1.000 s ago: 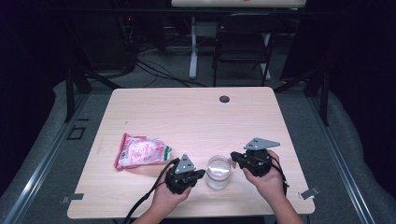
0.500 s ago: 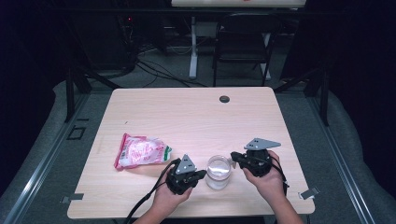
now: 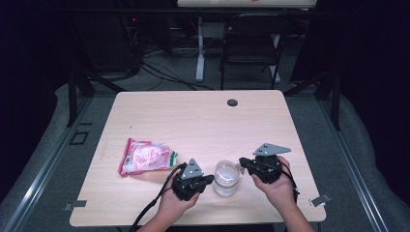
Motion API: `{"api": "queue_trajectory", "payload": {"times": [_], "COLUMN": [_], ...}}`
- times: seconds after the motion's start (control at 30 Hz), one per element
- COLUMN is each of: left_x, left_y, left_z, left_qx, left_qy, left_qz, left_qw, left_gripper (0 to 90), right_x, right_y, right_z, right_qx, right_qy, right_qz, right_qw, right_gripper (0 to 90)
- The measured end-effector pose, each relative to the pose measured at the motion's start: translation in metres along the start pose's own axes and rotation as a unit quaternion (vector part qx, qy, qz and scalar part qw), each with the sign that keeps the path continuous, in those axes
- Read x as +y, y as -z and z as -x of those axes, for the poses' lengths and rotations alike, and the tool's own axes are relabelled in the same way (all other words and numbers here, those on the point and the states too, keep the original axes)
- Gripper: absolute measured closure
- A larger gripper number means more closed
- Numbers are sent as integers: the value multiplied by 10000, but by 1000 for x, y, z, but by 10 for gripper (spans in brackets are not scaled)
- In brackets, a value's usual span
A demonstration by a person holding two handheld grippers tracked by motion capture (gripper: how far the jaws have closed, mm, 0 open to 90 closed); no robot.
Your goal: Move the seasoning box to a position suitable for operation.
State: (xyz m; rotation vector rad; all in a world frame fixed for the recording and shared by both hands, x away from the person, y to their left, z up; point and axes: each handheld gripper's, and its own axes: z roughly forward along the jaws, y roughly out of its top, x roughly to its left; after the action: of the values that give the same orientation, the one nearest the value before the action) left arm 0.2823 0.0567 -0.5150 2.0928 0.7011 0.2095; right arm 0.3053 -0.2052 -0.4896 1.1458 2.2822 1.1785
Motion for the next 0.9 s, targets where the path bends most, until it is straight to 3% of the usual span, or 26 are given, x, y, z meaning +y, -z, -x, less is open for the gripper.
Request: {"api": "queue_trajectory", "payload": {"times": [0.27, 0.9], "left_x": [6, 22], "left_y": [2, 6], "left_z": [0, -1], "left_qx": [-5, 0], "left_qy": [-35, -95], "left_qz": [24, 121], "left_qw": [10000, 9999], "left_gripper": [900, 900], "right_x": [0, -4], "right_y": [2, 28], "right_z": [-2, -21], "right_qx": [-17, 303], "right_qy": [72, 475], "right_qz": [27, 217], "right_qw": [10000, 9982], "right_gripper": [871, 742]}}
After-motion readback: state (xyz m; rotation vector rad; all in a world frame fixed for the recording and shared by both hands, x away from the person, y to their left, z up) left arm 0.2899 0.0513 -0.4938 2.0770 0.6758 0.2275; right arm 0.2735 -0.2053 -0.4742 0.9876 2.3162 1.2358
